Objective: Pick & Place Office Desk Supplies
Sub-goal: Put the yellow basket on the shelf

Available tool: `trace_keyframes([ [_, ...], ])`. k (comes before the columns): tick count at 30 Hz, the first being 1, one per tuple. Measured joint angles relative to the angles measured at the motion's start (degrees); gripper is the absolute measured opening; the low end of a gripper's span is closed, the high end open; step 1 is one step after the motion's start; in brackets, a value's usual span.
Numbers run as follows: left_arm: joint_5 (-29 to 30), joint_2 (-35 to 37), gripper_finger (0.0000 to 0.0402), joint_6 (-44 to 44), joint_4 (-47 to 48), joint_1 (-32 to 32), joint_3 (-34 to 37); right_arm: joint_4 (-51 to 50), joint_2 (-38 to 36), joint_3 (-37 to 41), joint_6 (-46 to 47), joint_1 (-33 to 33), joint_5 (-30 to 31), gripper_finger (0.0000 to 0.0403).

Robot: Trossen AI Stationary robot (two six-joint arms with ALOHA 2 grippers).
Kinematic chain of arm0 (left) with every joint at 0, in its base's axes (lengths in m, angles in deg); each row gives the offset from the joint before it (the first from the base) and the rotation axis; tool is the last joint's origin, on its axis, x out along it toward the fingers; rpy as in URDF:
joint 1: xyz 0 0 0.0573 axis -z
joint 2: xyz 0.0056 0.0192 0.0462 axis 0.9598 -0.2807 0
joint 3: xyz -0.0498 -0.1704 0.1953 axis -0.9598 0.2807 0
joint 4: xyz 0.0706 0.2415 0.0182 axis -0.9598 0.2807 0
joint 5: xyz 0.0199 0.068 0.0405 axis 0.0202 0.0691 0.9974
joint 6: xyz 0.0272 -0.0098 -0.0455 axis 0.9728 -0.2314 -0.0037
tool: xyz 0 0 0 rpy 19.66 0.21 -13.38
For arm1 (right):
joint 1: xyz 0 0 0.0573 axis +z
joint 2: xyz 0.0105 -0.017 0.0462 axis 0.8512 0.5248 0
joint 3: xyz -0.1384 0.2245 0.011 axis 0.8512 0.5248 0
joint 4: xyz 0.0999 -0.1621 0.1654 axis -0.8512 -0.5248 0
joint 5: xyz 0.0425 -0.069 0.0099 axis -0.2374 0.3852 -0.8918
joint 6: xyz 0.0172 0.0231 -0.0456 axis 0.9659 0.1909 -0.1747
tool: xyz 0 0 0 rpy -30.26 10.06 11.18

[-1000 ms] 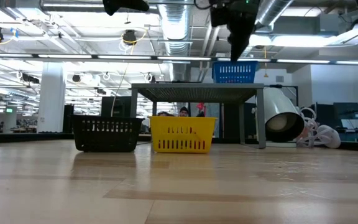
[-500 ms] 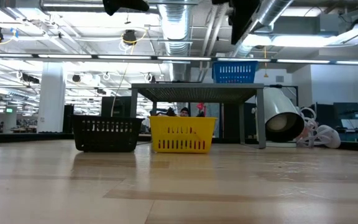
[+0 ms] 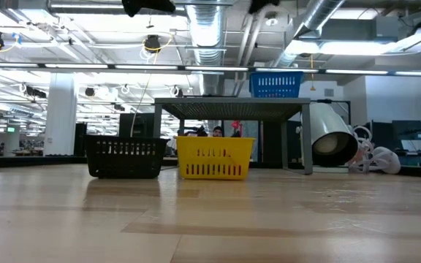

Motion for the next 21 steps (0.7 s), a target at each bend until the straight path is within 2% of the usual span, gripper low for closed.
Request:
trace_keyframes([
  [4,1.4,2.6,0.0166,-1.4,0.6,2.6,0.0,3.3,0.0,0.1,0.2,2.8,2.6,0.0179],
  [11,10.6,11.0,0.0145,-9.9,2.7,10.8,0.0,5.4,2.8,0.1,1.1,3.4,2.2,0.0179],
  [17,19.2,17.2,0.0136,-9.1,2.8,17.8,0.2,9.5,8.4,0.2,2.6,5.1,-0.7,0.0179],
  [21,21.3,21.7,0.0135,-7.0,1.7,20.4,4.0,12.1,11.5,0.2,5.0,6.1,-0.8,0.0174],
])
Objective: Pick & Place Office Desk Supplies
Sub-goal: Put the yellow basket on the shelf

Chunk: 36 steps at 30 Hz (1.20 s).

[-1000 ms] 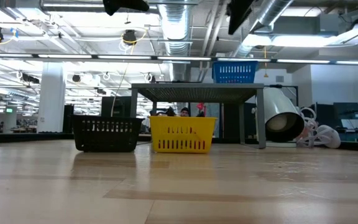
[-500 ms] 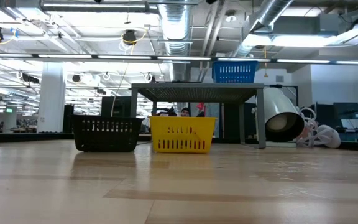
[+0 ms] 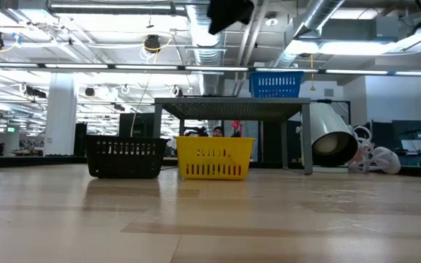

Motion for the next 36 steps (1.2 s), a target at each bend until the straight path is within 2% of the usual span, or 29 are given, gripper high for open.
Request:
trace_keyframes([
  [7,-0.1,8.9,0.0135,-0.1,-7.5,0.6,10.6,1.6,3.3,-0.1,2.1,0.2,-2.4,0.0145],
  [13,-1.6,12.5,0.0135,0.0,-15.8,0.6,16.6,-1.4,6.5,0.1,2.1,-1.3,-5.6,0.0129],
  [17,-2.5,12.8,0.0135,0.5,-16.4,0.6,16.9,-1.7,8.3,0.0,2.1,-2.6,-7.6,0.0134],
  [29,-3.2,13.0,0.0135,1.4,-17.4,0.6,17.0,-3.1,10.9,0.1,1.9,-5.1,-9.0,0.0176],
  [36,-3.5,13.0,0.0135,1.4,-17.4,0.6,17.0,-2.2,13.5,0.0,2.0,-5.2,-8.9,0.0184],
])
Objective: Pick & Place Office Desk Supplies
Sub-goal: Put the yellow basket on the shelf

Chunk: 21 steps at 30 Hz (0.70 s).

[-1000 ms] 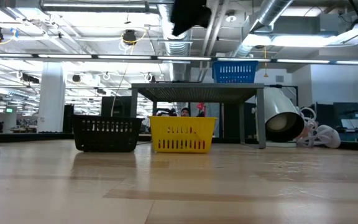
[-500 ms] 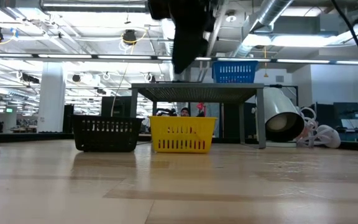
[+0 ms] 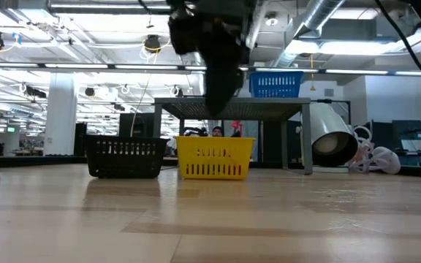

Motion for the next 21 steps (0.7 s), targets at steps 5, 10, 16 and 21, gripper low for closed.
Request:
trace_keyframes([
  [5,0.0,0.0,0.0135,0.0,0.0,0.0,0.0,-1.7,2.0,0.1,0.1,0.1,0.0,0.0177],
  [10,0.0,0.0,0.0135,0.0,0.0,0.0,0.0,-0.5,3.7,0.0,-0.1,0.0,-0.1,0.0170],
  [16,-0.2,0.0,0.0135,0.7,0.0,0.0,0.0,-0.5,5.4,0.0,-0.4,-0.6,-0.1,0.0169],
  [21,-0.6,0.9,0.0135,1.7,-0.2,0.0,0.0,-0.6,6.0,0.1,-0.4,-0.8,-0.4,0.0167],
])
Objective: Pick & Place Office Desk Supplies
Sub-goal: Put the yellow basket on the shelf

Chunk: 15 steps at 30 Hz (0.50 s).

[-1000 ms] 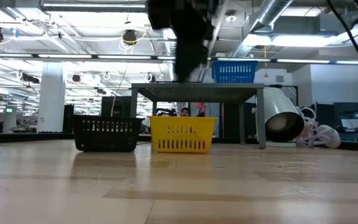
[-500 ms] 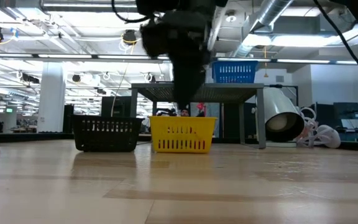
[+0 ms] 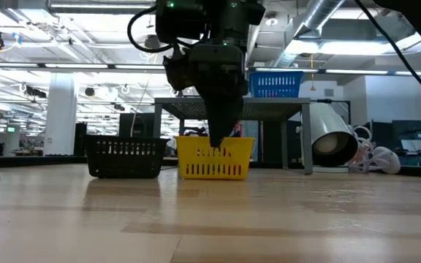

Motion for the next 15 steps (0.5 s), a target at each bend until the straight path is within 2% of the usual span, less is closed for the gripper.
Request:
trace_keyframes([
  [8,-0.1,1.8,0.0135,0.4,-0.3,0.0,0.0,1.9,0.0,0.0,-0.1,-0.4,0.2,0.0164],
  [15,-0.3,2.0,0.0135,1.2,-0.8,0.0,0.0,4.3,0.0,3.6,0.1,-0.7,-0.7,0.0164],
])
